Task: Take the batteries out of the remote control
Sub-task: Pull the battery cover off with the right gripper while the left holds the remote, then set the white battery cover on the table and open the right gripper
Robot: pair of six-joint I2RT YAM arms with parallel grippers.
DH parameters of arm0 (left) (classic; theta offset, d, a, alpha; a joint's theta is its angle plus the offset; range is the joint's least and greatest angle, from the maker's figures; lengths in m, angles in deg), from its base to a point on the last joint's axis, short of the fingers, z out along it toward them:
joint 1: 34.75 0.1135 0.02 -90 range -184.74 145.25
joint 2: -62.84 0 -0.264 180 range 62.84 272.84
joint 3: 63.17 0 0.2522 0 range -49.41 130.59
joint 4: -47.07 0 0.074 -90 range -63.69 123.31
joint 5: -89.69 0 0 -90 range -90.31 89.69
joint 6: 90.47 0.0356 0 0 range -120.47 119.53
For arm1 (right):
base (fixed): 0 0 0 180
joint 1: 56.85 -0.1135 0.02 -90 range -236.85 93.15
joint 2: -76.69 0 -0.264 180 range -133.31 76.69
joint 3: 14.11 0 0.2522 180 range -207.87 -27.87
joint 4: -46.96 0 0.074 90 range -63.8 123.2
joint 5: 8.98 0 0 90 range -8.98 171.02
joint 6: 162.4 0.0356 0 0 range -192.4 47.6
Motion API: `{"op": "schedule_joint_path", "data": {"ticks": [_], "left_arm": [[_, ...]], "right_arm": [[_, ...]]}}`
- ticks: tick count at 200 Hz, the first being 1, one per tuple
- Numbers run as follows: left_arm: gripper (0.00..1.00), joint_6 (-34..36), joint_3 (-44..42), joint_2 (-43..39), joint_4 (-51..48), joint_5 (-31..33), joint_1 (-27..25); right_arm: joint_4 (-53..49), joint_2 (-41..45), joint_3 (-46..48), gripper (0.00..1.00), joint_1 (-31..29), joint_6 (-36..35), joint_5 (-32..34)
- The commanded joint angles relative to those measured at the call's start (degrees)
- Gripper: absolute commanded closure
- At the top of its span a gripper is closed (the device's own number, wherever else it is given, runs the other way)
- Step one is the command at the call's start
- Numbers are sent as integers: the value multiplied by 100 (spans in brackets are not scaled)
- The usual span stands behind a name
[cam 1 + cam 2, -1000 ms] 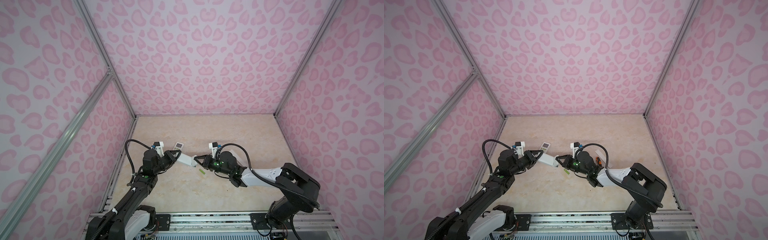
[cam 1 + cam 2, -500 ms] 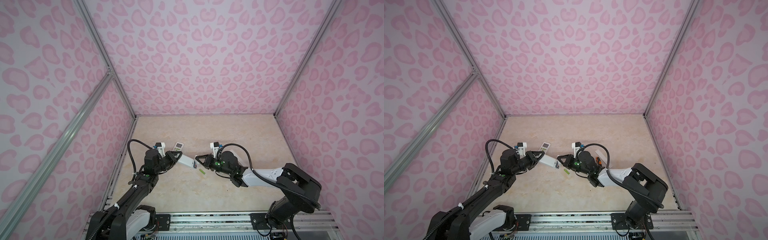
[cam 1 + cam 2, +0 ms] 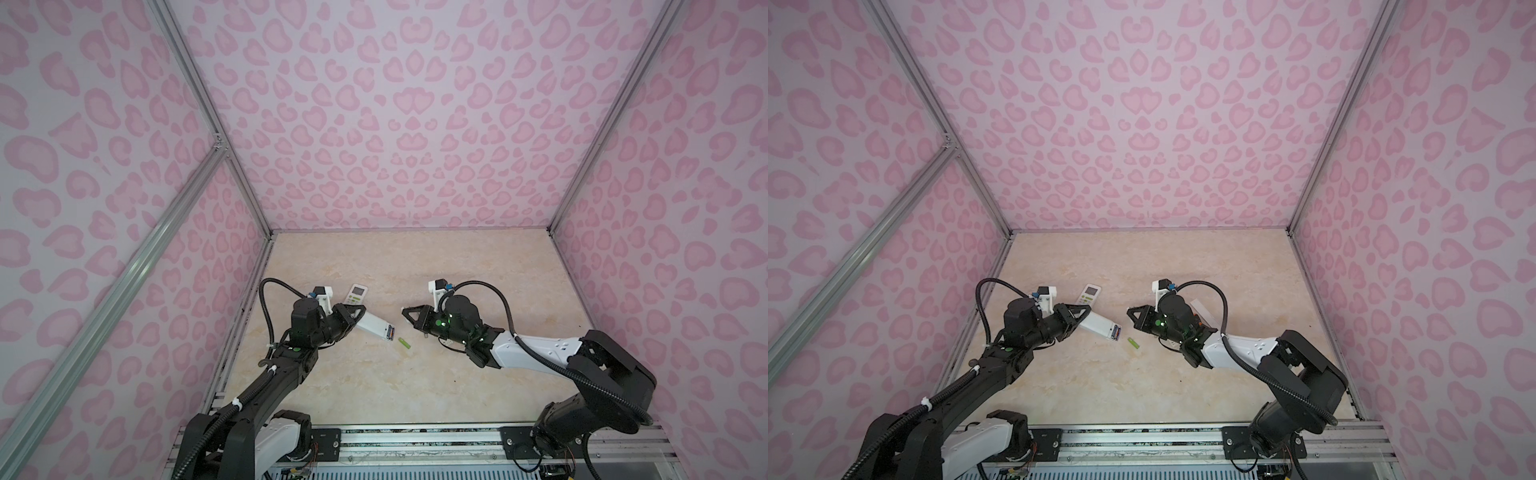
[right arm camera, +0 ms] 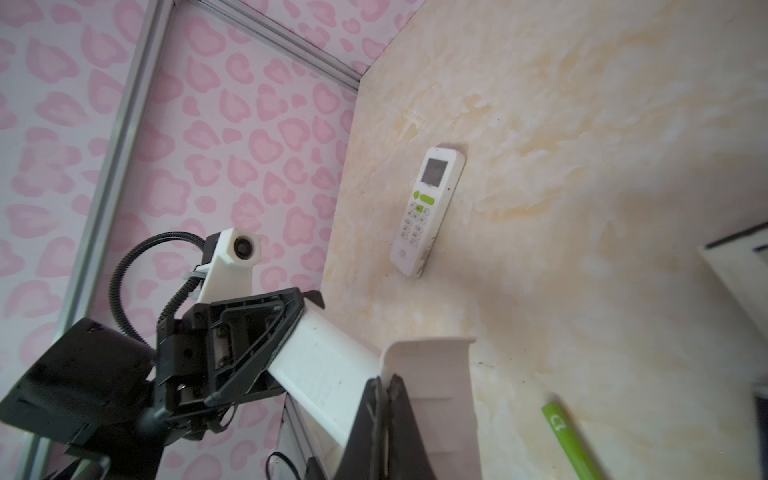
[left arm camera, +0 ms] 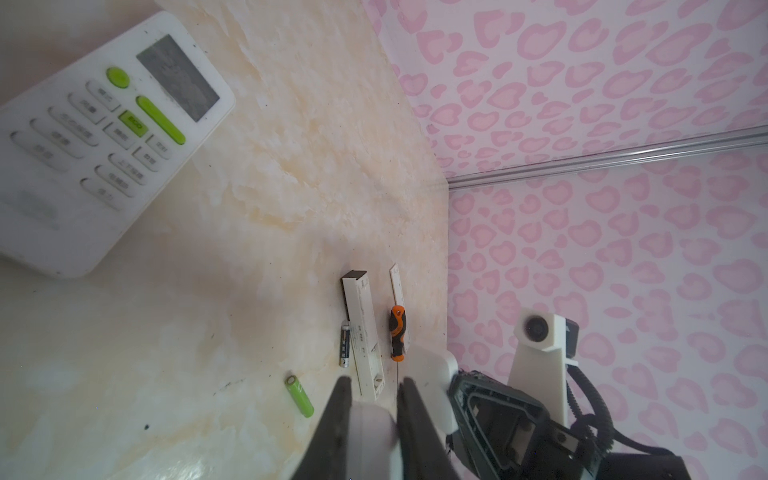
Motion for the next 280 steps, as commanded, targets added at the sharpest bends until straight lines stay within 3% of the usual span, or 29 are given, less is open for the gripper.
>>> {"op": "schedule_joint_path", "data": {"ticks": [1, 29, 97, 155, 210, 280], "left_arm": [[96, 195, -63, 38, 164, -102, 17], [96, 317, -155, 89, 160, -129, 15], [96, 460, -316, 549, 396, -438, 17], [96, 573, -344, 1104, 515, -681, 13], [96, 693, -393, 1358, 525, -706, 17], [96, 436, -546, 1989, 1423, -818, 20]], "right_arm": [[-936, -109, -229, 96, 49, -934, 373], [-1431, -513, -644, 96, 84, -1479, 535], [-1758, -1671, -1328, 95, 105, -1810, 461], [-2357, -1601, -1462, 66, 76, -2203, 690], [-3156, -1253, -1482, 72, -358, -2847, 995], [-3102, -1144, -1327, 76, -537, -2701, 1046]]}}
